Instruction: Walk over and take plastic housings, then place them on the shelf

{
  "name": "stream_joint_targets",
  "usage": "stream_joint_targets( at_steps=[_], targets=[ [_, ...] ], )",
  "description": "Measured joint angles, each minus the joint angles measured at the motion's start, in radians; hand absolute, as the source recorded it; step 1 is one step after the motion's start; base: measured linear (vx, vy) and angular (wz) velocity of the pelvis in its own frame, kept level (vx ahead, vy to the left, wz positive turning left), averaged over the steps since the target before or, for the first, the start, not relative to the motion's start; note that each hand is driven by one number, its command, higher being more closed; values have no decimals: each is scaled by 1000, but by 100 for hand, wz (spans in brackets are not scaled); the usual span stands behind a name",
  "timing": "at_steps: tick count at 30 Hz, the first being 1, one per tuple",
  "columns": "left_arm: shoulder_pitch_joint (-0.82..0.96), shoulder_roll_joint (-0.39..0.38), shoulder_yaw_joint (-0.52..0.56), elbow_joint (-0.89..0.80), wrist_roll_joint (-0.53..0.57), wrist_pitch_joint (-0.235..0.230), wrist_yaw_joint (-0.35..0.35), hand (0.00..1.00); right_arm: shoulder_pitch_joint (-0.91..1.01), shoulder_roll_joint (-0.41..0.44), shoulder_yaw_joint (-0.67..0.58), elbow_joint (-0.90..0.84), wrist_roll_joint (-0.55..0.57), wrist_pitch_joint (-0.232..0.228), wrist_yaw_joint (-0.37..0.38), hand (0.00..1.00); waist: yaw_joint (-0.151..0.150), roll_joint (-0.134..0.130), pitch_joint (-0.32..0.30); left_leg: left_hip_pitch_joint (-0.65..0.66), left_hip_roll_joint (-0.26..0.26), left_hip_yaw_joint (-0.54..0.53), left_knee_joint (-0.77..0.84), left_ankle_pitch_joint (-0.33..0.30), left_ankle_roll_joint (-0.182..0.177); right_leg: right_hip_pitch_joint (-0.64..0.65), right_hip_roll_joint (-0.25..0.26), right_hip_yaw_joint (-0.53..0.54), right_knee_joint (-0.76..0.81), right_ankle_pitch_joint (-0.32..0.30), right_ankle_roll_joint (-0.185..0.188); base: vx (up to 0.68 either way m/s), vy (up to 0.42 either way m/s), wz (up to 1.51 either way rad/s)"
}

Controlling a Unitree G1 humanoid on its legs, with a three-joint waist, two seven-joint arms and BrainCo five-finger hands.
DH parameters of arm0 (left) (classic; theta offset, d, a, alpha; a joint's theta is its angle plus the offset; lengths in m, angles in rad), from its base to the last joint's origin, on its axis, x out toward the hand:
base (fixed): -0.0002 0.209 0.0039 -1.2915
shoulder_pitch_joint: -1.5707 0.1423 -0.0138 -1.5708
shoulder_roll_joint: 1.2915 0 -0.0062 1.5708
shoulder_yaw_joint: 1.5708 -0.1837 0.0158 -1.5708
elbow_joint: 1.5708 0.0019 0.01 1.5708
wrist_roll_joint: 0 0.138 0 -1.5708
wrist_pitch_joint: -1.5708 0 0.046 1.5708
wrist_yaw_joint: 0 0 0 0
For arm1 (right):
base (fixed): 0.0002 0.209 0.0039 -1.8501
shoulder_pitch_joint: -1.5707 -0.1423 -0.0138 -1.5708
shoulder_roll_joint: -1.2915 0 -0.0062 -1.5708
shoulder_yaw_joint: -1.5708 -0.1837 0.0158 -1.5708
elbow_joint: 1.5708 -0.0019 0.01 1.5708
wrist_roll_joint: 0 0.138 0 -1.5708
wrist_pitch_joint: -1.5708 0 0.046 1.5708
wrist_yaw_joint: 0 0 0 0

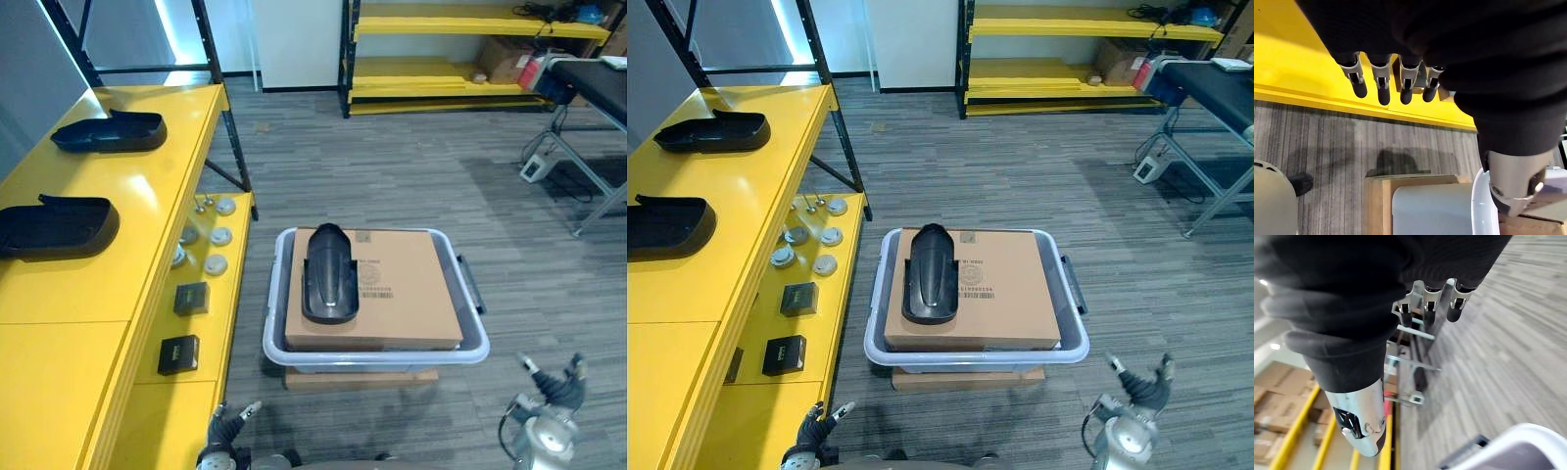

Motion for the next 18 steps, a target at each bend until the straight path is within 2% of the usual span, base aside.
stream_joint_targets(
  at_steps=[4,7,9,12,15,18],
  targets=[
    [9,0,-1,4,0,-8,-2,0,-57,-52,103,-155,-64,-12,5,0,1,5,-17,14,-12,-24,-64,35,0,-10,-4,-16,2,2,2,-87,9,11],
    [9,0,-1,1,0,-14,-4,0,-117,-79,231,-182,-113,-13,18,0,9,3,-19,10,-17,-32,-78,46,1,-13,-6,-23,-5,8,4,-38,16,12],
    [9,0,-2,-9,0,-18,-21,0,-164,-76,338,-186,-160,-12,52,0,28,2,-23,-16,-23,-47,-83,50,2,-37,-9,-29,-6,11,7,-9,20,11],
    [9,0,-3,-20,0,-17,-21,0,-200,-66,383,-173,-220,-3,74,0,34,3,-22,-54,-33,-84,-85,66,20,-50,-15,-65,-11,16,14,62,7,41],
    [8,1,-4,-43,0,-17,-21,0,-304,-35,396,-62,-282,46,69,0,46,2,-6,-95,-43,-110,-61,72,27,-56,-24,-91,-14,19,17,92,16,33],
    [0,0,-5,-80,-1,-18,-20,0,-398,-4,394,65,-330,98,33,0,68,3,45,-132,-45,-140,-25,69,29,-60,-27,-117,-13,27,18,34,-3,33]
  ],
)
